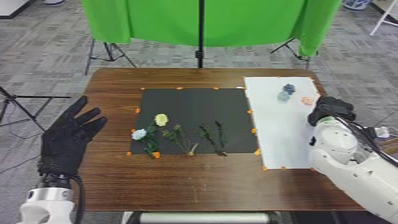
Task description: Arrange flowers
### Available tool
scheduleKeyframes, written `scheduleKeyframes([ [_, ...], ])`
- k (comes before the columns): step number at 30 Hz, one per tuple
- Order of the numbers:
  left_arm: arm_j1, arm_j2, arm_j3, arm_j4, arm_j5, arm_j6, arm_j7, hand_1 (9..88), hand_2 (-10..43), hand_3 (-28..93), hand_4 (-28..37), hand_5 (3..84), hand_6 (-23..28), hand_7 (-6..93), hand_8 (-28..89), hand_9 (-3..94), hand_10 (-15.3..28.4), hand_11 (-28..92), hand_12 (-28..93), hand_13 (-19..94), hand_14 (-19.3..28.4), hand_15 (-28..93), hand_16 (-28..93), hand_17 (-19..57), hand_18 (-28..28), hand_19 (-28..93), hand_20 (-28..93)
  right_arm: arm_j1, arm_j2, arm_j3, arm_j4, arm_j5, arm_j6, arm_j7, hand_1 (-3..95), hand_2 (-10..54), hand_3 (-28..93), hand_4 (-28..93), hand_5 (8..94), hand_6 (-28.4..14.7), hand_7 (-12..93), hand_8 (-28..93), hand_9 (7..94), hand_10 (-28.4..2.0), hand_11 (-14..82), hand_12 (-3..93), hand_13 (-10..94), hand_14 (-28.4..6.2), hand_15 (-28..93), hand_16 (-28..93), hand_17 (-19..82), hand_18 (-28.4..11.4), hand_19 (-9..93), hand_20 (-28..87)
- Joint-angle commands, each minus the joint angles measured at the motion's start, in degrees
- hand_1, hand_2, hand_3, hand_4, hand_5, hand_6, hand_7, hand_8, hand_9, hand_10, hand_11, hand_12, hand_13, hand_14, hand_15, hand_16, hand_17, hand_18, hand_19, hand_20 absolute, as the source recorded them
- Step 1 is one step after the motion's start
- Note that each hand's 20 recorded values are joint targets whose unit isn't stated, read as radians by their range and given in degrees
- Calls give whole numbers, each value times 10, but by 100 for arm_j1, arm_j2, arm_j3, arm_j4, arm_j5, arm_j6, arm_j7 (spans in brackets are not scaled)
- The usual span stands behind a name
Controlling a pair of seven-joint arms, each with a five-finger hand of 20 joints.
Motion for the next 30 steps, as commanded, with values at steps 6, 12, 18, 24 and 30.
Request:
scheduleKeyframes([
  [6,155,-206,-83,57,-33,37,-134,243,64,777,-239,346,79,142,-101,341,207,263,121,270,284,565,-89,-66,284,639,-37,-346,-217,438,-1057,-670,816,-553,604,-95,569,-283,903,22,156,34,928,-76,250,277,743,-80,740,165,319,-227,932,595],
  [12,201,-240,-140,13,12,43,-171,236,66,778,-252,346,78,143,-101,341,206,262,121,270,284,564,-88,-66,284,639,-37,241,-983,-109,-1492,-783,582,-1396,585,-95,609,-283,910,19,150,41,932,-83,265,271,749,-81,743,171,327,-232,932,610],
  [18,179,-203,-112,1,8,44,-142,235,66,780,-253,346,78,142,-101,340,206,262,121,271,284,564,-88,-66,284,639,-36,1148,-2201,-1261,-1011,-899,347,-1914,577,-95,624,-283,913,17,149,45,934,-84,268,270,747,-84,747,176,327,-234,932,618],
  [24,36,-227,-143,-2,96,-24,-335,236,66,780,-253,346,78,142,-101,340,207,262,121,270,284,565,-88,-65,284,639,-35,1276,-3265,-1512,-190,-1027,-112,-2454,548,-95,650,-283,906,21,151,47,921,-85,304,262,731,-91,760,182,311,-231,932,622],
  [30,-47,-194,-171,-7,109,-11,-439,237,66,781,-252,346,78,142,-101,340,206,263,121,270,284,564,-88,-65,284,639,-35,1267,-3708,-1658,119,-1200,-434,-2556,541,-95,655,-283,900,23,152,40,909,-84,332,255,714,-95,770,182,297,-227,932,616],
])
